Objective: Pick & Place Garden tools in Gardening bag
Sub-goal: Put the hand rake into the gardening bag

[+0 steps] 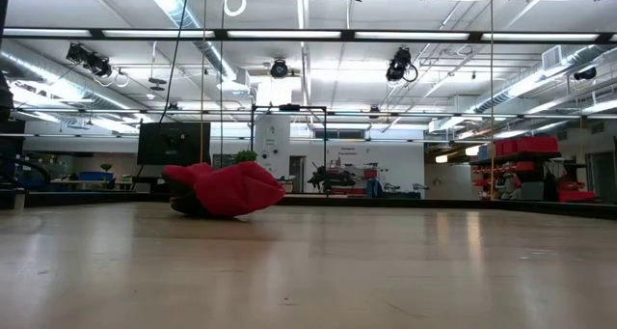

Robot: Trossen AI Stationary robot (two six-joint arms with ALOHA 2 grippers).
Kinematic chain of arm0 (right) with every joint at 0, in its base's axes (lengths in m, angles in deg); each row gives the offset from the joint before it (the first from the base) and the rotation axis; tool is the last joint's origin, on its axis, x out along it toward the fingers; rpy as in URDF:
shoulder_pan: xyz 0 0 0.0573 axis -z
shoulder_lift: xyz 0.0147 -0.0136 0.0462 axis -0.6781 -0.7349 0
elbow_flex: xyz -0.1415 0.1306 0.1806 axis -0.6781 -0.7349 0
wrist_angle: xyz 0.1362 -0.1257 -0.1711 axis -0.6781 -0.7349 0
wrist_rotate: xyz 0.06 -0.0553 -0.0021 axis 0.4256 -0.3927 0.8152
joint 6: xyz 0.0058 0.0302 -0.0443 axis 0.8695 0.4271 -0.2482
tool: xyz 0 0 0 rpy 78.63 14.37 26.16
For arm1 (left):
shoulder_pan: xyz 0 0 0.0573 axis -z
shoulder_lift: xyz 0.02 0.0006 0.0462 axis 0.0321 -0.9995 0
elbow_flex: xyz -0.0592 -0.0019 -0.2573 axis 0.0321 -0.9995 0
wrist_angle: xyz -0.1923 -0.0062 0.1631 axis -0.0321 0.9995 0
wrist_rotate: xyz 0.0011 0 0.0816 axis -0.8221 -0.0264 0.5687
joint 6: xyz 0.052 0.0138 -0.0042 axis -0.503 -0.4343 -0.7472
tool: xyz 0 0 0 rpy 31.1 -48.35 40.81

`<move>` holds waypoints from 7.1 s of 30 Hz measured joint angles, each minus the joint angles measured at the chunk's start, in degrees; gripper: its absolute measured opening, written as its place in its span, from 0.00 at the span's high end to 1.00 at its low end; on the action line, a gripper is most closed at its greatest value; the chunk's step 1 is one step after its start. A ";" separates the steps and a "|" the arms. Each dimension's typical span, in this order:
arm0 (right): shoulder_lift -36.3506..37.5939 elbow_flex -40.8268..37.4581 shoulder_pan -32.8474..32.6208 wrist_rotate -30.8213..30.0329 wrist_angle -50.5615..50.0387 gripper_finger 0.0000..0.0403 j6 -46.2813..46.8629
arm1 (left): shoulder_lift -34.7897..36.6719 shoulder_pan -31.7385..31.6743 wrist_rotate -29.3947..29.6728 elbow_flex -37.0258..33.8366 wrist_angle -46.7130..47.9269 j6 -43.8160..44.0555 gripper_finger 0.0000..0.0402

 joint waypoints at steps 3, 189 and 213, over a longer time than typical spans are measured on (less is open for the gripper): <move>0.00 0.00 -0.02 0.00 0.00 0.32 -0.02 | 0.00 0.00 0.00 0.00 0.04 0.00 0.81; 16.00 -0.07 -4.68 12.59 -28.94 0.83 -9.94 | 10.97 -1.36 5.09 0.00 10.29 3.81 0.99; 16.00 -0.04 -22.12 22.44 -30.08 0.83 -6.45 | 10.95 -1.33 4.90 0.00 10.35 2.36 0.99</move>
